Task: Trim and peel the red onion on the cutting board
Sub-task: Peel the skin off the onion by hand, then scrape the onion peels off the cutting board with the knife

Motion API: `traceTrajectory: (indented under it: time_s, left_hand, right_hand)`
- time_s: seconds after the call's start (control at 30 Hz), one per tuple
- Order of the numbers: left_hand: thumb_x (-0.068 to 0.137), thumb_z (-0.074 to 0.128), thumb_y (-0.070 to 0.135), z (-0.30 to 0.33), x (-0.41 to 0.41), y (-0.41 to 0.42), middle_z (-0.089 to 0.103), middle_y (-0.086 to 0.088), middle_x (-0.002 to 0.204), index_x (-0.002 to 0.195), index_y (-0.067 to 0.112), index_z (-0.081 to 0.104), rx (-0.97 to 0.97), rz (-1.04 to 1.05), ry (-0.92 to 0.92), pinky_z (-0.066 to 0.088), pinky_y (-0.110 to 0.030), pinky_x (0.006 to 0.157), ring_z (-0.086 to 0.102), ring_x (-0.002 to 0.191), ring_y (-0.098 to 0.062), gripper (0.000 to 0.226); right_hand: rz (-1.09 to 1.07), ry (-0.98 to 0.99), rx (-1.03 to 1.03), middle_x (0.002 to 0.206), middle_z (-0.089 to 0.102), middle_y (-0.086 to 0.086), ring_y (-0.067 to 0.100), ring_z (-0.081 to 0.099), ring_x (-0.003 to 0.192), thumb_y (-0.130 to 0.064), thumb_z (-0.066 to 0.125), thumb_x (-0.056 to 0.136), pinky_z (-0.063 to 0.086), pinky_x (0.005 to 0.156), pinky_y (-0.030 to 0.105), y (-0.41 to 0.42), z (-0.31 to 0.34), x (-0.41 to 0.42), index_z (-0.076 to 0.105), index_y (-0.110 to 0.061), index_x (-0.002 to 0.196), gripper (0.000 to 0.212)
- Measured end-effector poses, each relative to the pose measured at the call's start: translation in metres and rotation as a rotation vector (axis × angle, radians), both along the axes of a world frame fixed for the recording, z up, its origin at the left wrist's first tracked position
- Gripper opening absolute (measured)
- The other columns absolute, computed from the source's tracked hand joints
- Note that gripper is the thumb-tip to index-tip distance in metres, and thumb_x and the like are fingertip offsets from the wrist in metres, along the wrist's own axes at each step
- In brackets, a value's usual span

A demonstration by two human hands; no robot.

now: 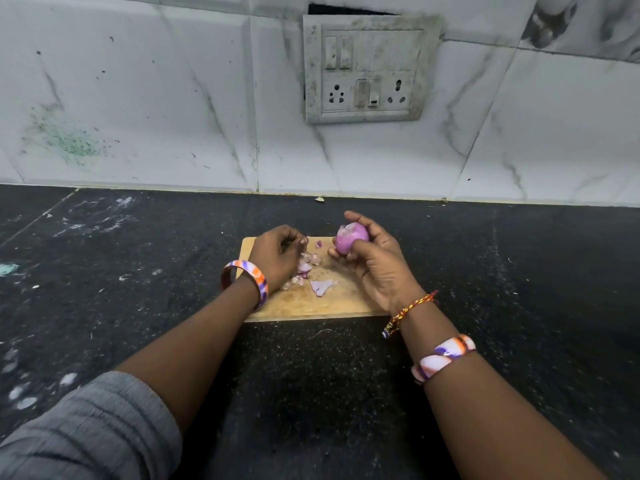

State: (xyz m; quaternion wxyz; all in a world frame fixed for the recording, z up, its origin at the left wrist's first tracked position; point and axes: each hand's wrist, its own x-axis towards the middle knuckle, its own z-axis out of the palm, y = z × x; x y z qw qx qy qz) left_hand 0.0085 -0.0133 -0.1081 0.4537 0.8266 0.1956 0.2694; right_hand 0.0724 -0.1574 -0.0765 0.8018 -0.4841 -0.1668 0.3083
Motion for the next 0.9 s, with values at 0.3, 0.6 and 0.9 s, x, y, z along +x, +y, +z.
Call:
traceTrajectory:
  time_s: [0.3, 0.6, 0.9]
  left_hand:
    - [0.082, 0.064, 0.019, 0.024, 0.008, -0.037, 0.068, 0.003, 0.075, 0.093, 0.018, 0.070, -0.276, -0.308, -0.064, 0.050, -0.015, 0.054, 0.063, 0.059, 0.000, 0.013]
    - [0.086, 0.057, 0.007, 0.016, 0.025, -0.026, 0.072, -0.010, 0.103, 0.101, 0.008, 0.071, 0.141, -0.045, 0.076, 0.045, -0.021, 0.082, 0.062, 0.090, -0.016, 0.021]
    - [0.081, 0.055, 0.029, 0.031, 0.070, -0.037, 0.056, -0.003, 0.135, 0.123, 0.030, 0.057, 0.425, -0.448, 0.385, 0.040, -0.045, 0.106, 0.051, 0.123, -0.026, 0.042]
  right_hand:
    - [-0.006, -0.321, -0.298, 0.102, 0.059, 0.000, 0.018, 0.059, 0.097, 0.021, 0.061, 0.071, 0.053, 0.086, 0.032, -0.013, 0.004, -0.003, 0.052, -0.006, 0.125, 0.061]
    - [-0.353, -0.083, -0.291, 0.090, 0.051, 0.005, 0.013, 0.055, 0.069, 0.012, 0.051, 0.081, 0.053, 0.067, 0.024, -0.038, 0.023, 0.034, 0.049, -0.009, 0.117, 0.042]
    - [-0.402, -0.346, -0.625, 0.112, 0.045, 0.004, 0.022, 0.051, 0.104, 0.006, 0.066, 0.073, 0.052, 0.090, 0.036, -0.051, 0.006, 0.059, 0.046, -0.010, 0.122, 0.056]
